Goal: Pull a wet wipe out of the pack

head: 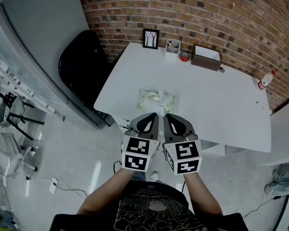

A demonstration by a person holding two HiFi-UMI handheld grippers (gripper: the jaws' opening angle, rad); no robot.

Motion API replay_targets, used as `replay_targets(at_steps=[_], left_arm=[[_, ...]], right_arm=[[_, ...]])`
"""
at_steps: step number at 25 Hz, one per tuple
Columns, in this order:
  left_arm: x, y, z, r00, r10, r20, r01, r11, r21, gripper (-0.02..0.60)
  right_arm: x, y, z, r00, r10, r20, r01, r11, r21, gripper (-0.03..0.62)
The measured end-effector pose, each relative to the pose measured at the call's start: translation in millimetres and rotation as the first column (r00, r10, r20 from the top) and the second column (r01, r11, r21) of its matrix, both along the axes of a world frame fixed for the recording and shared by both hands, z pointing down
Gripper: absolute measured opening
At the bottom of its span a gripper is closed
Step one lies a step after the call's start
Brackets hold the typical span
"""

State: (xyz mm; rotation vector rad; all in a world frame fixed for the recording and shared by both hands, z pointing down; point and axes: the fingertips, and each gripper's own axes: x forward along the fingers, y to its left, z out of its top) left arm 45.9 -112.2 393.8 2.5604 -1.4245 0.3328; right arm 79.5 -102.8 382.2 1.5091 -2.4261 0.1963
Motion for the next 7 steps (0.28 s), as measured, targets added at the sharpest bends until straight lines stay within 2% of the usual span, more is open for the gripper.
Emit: replay_targets(at_steps=[7], left_arm=[[-4.1,1.1,2.0,1.0,-0.002,-0.002,0.002,1.0,-0.007,0.012]], right_arm=[[-2.8,0.5,1.7,1.0,0.0,-0.002,0.0,1.0,-0.006,0.015]])
